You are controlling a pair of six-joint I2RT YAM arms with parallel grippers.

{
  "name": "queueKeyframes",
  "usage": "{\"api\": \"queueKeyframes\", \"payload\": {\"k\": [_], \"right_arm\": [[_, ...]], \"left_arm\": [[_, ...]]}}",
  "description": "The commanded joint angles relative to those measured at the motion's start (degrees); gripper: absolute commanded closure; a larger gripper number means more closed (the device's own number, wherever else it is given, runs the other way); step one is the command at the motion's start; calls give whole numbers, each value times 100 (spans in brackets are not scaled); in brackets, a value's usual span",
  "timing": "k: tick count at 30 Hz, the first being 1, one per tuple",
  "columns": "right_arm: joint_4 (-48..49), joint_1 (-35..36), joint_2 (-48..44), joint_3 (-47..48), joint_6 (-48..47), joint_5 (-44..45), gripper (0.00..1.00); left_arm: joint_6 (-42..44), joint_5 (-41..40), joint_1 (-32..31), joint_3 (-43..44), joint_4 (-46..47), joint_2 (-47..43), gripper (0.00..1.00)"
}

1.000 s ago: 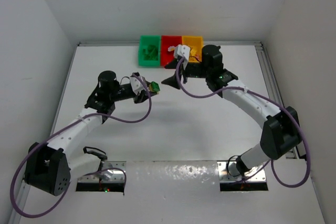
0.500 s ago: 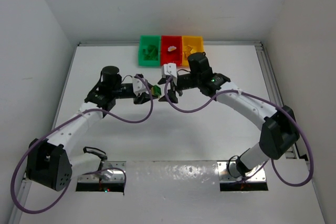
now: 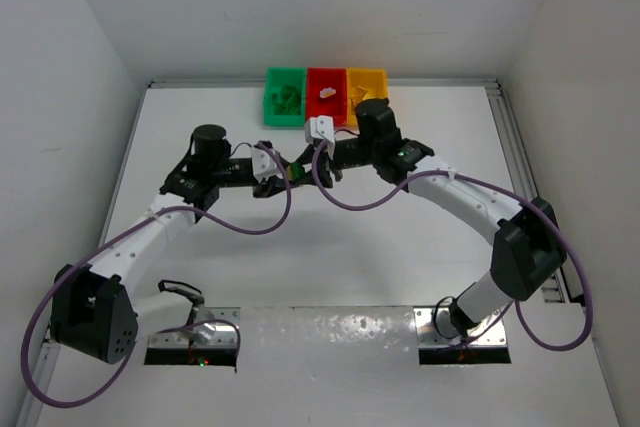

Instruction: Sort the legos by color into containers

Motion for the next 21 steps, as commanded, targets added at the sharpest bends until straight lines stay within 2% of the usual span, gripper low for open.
{"api": "queueKeyframes", "payload": {"k": [1,3,4,7,14,18,21], "right_arm": [[511,55,29,136,193,-181,57],[583,55,38,127,378,-163,65],[574,64,46,145,440,-146,80],[731,64,-6,93,676,82,100],[1110,-208,-173,-242,1125,882,100],[2055,-751,-418,-540,2063,1014,100],[2481,-1147,-656,-979,2374,1242,100]], "left_arm": [[9,174,27,163,231,-12,100],[1,165,27,145,222,-21,100],[-8,165,27,154,222,-21,100],[-52,95,27,162,222,-21,100],[-148,-449,27,49,143,-82,100],[-307,-766,27,-171,301,-170,100],[-430,-924,35,-171,319,-74,100]]}}
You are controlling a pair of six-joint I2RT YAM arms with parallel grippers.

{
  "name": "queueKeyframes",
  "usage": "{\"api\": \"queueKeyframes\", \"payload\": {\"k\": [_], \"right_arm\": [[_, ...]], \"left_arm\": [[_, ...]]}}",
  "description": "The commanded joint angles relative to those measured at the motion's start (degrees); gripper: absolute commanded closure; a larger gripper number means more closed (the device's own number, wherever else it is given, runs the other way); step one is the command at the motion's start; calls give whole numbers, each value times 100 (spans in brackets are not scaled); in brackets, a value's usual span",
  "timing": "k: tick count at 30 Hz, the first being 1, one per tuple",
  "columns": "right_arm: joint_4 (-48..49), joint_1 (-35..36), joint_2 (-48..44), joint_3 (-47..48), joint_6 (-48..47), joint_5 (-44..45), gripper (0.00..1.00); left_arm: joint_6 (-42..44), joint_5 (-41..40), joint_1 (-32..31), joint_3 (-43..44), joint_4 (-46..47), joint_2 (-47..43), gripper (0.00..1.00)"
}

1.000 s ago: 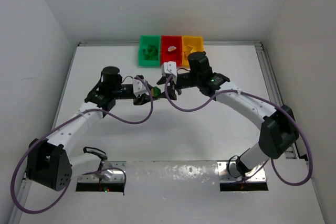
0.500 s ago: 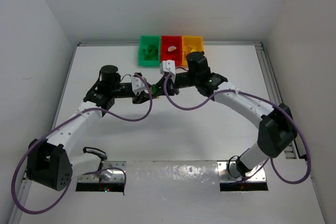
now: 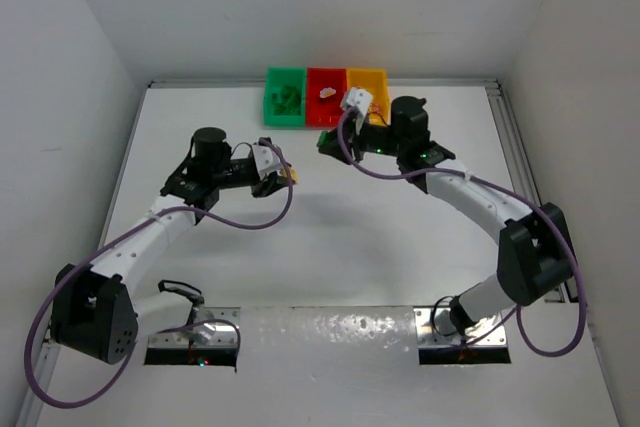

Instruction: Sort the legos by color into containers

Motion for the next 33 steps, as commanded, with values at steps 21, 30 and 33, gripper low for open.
{"api": "queueKeyframes", "payload": {"k": [21,30,33], "right_arm": [[721,-1124,-1378,-1718,1436,4190,100],[492,-1133,-1695,-1946,1365,4596,100],[545,-1133,-1809,-2034,1444,4684,100]], "left_arm": [[-1666,-684,-6,3253,-284,2443,100],[-2097,-1036,-85,6042,-1059,4660,100],[-2343,-1290,-234,6395,-595,5118,100]]}}
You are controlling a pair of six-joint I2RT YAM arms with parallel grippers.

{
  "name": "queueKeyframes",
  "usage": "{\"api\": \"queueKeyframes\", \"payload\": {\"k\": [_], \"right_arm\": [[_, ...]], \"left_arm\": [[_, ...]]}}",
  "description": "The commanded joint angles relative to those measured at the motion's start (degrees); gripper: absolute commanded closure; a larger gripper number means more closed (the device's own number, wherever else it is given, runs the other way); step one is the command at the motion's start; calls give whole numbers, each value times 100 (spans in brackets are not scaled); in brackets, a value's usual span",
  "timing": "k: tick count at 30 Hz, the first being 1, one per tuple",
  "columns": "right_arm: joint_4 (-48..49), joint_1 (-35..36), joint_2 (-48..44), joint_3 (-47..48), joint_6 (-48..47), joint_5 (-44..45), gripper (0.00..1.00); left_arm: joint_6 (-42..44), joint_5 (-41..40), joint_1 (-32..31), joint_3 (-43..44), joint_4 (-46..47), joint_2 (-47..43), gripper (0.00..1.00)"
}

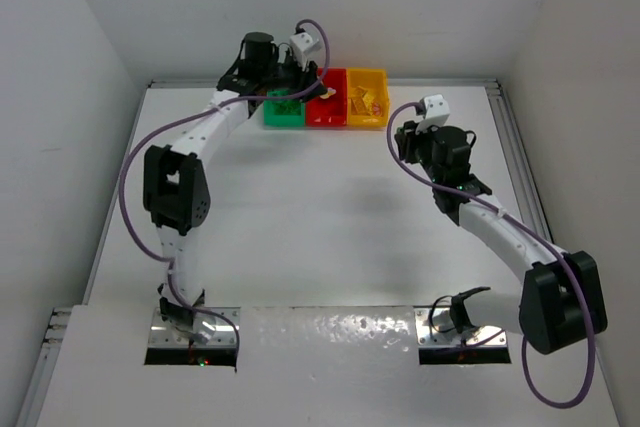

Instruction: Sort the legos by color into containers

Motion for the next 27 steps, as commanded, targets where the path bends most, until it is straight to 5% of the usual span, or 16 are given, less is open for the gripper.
{"api": "queueKeyframes", "payload": {"k": [1,14,27], "right_arm": [[121,-21,-240,-98,142,302,100],[42,-12,-583,-414,370,434,100],[-231,-12,-680,-256,168,162,100]], "left_arm": [[-420,-360,-215,400,397,373,100],[-499,-2161,-1040,1586,2577,2217,100],[-315,-3384,-1331,2105,3571,3389,100]]}}
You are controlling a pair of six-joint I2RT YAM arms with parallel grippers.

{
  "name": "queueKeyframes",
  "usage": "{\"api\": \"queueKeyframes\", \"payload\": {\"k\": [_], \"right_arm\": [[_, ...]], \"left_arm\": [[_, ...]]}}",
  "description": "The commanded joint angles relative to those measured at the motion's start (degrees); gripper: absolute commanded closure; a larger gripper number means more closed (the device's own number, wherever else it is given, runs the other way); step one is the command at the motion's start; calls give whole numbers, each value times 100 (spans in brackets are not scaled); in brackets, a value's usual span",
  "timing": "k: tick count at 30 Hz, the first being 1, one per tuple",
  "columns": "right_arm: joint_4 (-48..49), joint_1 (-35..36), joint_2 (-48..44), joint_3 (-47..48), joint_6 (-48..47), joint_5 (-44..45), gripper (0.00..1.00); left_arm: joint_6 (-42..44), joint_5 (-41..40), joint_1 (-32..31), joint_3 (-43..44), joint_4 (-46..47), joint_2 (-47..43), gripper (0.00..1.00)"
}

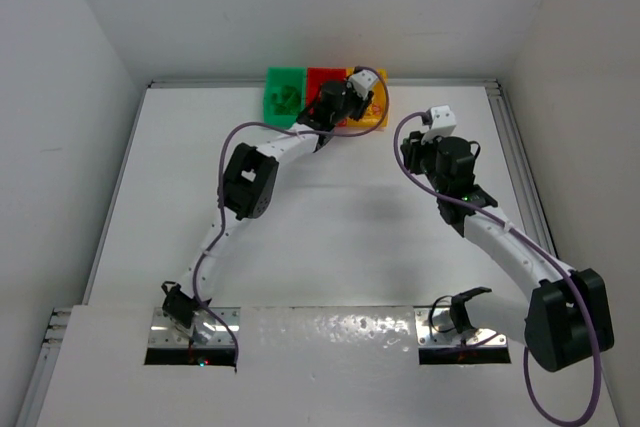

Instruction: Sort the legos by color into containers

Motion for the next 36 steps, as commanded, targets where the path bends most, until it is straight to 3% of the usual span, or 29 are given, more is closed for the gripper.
{"api": "queueKeyframes", "payload": {"k": [1,3,7,10,14,18,23,31,36], "right_arm": [[97,-3,-124,192,-31,-133,100],[62,-12,-107,227,-48,-168,100],[71,-3,-72,236,-39,-186,100],[97,-12,16,280,-4,-230,100],[97,-12,165,429,75,-371,100],[45,-12,464,867,22,-467,100],[-237,41,1735,2332,311,-1046,100],[-325,804,4048,5032,479,-1328,100],[413,1034,5803,6825,1751,-1180,100]], "left_arm": [[-31,-250,-11,294,623,-6,94],[-48,-241,-11,267,693,12,79],[-241,-416,-20,293,693,-49,29],[-277,-443,-11,328,702,-180,12],[-364,-434,-2,276,606,-435,11],[-365,-950,15,319,229,-831,11],[-294,-1523,480,777,-1379,-1498,11],[-673,-1594,2176,-760,-3331,-3282,11],[-566,-1621,3133,-2251,-3798,-4318,11]]}}
